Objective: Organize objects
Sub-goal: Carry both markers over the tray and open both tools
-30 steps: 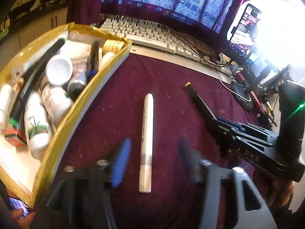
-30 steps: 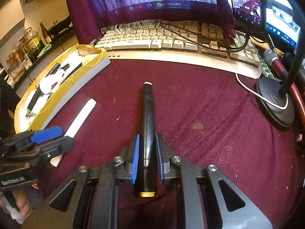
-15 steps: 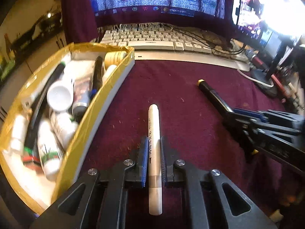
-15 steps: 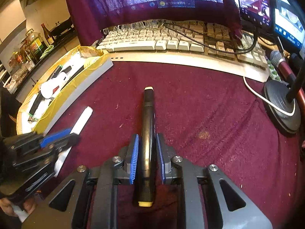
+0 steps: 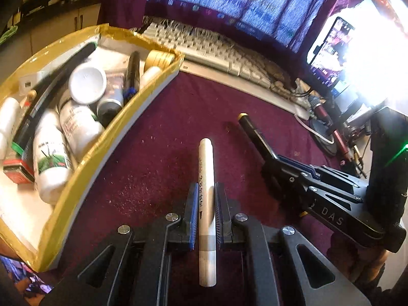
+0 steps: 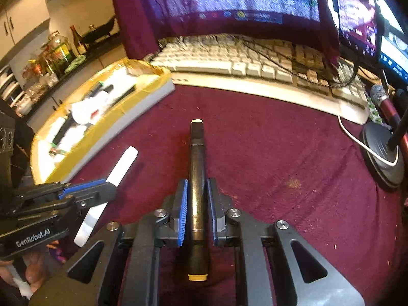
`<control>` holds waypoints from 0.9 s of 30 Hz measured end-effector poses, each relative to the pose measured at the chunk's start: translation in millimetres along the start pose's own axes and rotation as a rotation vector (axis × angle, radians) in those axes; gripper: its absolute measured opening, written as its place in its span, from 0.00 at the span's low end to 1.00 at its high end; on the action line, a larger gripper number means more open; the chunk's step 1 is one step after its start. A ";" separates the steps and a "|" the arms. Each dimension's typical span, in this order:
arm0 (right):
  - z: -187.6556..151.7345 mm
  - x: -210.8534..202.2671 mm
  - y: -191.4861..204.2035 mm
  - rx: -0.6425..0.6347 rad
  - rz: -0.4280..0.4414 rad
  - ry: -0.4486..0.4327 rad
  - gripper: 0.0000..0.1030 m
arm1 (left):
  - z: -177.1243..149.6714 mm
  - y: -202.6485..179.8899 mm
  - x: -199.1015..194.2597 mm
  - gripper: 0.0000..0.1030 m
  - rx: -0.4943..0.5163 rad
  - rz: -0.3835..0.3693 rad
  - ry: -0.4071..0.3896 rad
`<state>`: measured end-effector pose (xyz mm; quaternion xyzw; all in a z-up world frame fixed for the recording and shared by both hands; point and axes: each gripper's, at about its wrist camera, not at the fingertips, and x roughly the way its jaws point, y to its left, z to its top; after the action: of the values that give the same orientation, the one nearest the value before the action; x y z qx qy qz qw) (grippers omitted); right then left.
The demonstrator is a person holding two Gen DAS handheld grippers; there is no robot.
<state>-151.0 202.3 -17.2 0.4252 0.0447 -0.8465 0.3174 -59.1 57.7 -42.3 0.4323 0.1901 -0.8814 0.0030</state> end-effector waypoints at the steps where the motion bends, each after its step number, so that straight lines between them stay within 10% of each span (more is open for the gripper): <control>1: 1.3 -1.9 2.6 -0.004 0.001 -0.005 0.12 | 3.1 2.0 -6.0 0.09 -0.002 -0.002 -0.017; 17: 59.3 16.0 68.7 -0.084 0.144 0.003 0.12 | 70.3 82.6 -67.0 0.09 -0.115 0.010 -0.162; 27: 105.1 61.2 94.8 -0.056 0.170 0.043 0.12 | 123.3 141.2 -52.1 0.09 -0.170 0.028 -0.124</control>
<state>-195.9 60.1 22.0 0.4365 0.0388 -0.8055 0.3988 -96.3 -123.2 18.8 0.3779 0.2578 -0.8869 0.0636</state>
